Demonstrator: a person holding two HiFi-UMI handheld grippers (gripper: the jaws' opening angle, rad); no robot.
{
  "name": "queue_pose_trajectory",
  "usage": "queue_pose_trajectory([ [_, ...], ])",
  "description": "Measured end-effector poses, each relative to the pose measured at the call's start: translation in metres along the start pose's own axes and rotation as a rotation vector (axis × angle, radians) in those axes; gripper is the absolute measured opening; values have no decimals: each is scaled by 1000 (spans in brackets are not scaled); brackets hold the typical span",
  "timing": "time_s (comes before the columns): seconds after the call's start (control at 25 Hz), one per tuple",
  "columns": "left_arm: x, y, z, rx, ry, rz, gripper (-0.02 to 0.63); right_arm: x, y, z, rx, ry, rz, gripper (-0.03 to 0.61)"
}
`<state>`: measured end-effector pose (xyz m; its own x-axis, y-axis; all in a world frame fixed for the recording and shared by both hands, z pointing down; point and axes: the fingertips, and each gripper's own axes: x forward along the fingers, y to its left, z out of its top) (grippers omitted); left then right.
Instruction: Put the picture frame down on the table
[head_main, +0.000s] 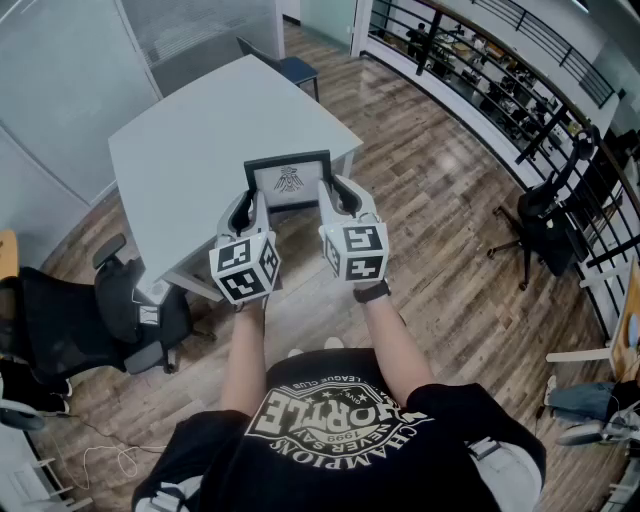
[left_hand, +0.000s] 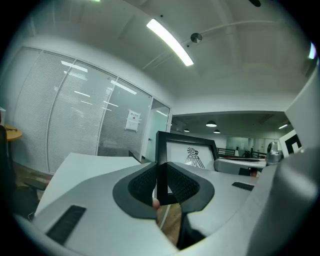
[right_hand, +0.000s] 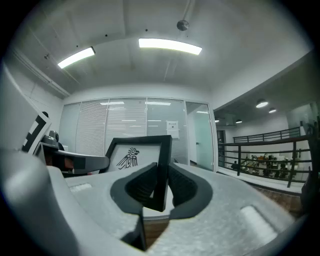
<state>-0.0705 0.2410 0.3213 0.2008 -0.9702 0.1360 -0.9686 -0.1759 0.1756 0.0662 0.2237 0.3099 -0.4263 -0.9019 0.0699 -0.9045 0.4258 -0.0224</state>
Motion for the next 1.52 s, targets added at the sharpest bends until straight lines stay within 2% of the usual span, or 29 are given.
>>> queue_pose_trajectory([
  [0.28, -20, 7, -3, 0, 3, -7, 69, -3, 15, -2, 3, 11, -13, 64],
  [0.48, -42, 32, -5, -3, 3, 5, 69, -6, 47, -9, 16, 16, -5, 64],
  [0.72, -63, 59, -19, -20, 7, 11, 69, -14, 81, -25, 26, 20, -4, 64],
  [1.0, -76, 74, -39, -39, 35, 25, 69, -15, 98, -46, 40, 56, 5, 64],
  [1.28, -51, 100, -45, -52, 52, 58, 69, 21, 102, -58, 59, 74, 31, 65],
  [1.52, 17, 108, -20, -31, 28, 78, 69, 90, 68, -42, 80, 47, 52, 64],
])
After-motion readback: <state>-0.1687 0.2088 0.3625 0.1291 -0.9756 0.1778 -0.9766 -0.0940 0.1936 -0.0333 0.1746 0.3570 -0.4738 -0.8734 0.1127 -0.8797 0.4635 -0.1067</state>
